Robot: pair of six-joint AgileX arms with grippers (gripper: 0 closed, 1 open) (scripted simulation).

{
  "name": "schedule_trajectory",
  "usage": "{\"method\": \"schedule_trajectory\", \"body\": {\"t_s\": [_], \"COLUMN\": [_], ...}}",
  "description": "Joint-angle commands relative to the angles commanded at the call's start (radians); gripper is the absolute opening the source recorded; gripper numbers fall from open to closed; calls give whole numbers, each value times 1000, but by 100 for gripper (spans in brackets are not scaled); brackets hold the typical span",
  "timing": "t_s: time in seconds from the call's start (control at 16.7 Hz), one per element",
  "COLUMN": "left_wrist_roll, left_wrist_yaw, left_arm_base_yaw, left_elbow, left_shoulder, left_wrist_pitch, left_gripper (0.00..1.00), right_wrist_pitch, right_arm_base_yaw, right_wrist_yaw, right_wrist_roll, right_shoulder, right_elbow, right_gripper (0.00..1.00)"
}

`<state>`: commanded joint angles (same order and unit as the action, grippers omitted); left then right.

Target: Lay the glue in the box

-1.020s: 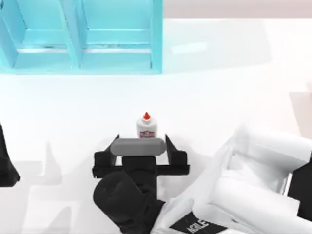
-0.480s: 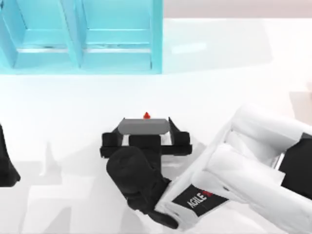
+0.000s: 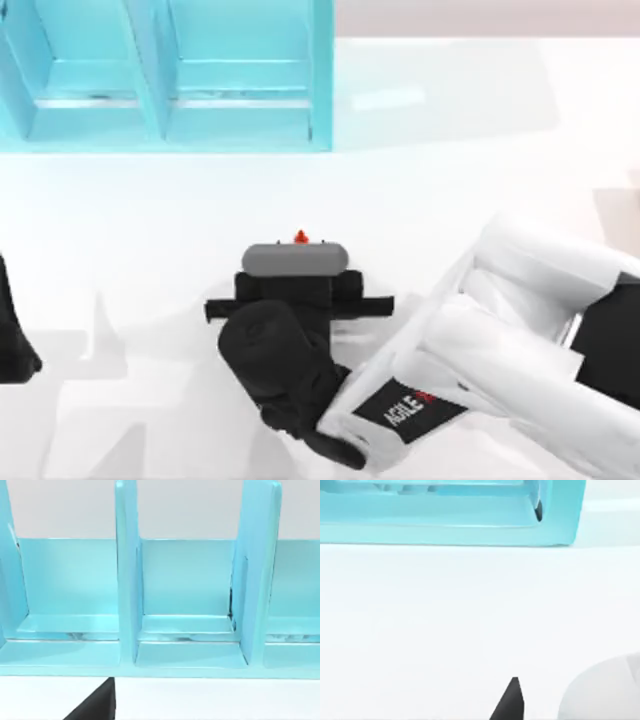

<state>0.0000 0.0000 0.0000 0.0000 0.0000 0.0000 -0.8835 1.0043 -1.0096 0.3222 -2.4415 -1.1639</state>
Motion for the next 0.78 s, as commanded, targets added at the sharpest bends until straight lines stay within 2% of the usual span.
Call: {"method": "schedule_trajectory", "body": {"t_s": [0.24, 0.78], "left_wrist_roll": [0, 0], "left_wrist_yaw": [0, 0], "left_arm_base_yaw": [0, 0], "left_elbow": [0, 0], "left_shoulder": [0, 0], "left_wrist_pitch": [0, 0], "left_gripper": [100, 100], "right_wrist_pitch": [0, 0], "right_arm_base_yaw": [0, 3], "right_wrist_yaw": [0, -1], "right_wrist_roll": [0, 1], "right_shoulder": [0, 1], "right_elbow": [0, 1], "right_gripper": [2, 0]}}
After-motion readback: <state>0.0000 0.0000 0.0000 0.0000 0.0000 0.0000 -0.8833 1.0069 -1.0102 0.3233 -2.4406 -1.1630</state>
